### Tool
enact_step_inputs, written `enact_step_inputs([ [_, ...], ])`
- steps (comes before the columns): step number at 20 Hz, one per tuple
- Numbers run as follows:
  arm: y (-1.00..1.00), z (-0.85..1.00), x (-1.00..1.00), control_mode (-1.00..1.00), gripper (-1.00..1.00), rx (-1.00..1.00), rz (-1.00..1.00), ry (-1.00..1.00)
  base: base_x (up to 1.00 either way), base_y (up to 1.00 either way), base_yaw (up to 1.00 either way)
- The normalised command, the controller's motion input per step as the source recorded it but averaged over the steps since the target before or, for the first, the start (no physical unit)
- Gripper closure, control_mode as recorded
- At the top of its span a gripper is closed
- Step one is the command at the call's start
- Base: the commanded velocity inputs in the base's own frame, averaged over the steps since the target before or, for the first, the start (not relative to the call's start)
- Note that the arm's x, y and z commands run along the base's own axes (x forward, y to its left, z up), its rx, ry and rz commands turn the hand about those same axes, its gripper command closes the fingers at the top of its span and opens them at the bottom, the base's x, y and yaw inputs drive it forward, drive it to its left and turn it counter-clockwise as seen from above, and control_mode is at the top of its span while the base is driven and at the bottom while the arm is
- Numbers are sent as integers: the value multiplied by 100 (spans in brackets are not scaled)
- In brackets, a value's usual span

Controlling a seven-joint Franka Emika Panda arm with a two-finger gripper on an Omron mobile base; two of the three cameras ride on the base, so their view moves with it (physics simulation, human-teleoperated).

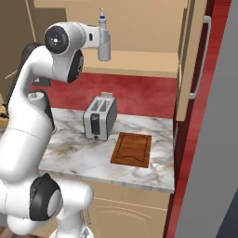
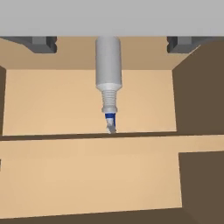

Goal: Grab the spray bottle from the cabinet, then place it next to the cutting board for sanitizing. Then grab the dish brush from the countertop next to the sink and place it next to the cutting board.

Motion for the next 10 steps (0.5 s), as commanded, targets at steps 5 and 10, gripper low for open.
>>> enact_step_inputs([
  [5, 0, -8, 36, -100, -100, 0, 0, 0, 0, 0, 0],
  [10, 0, -3, 47, -100, -100, 0, 0, 0, 0, 0, 0],
])
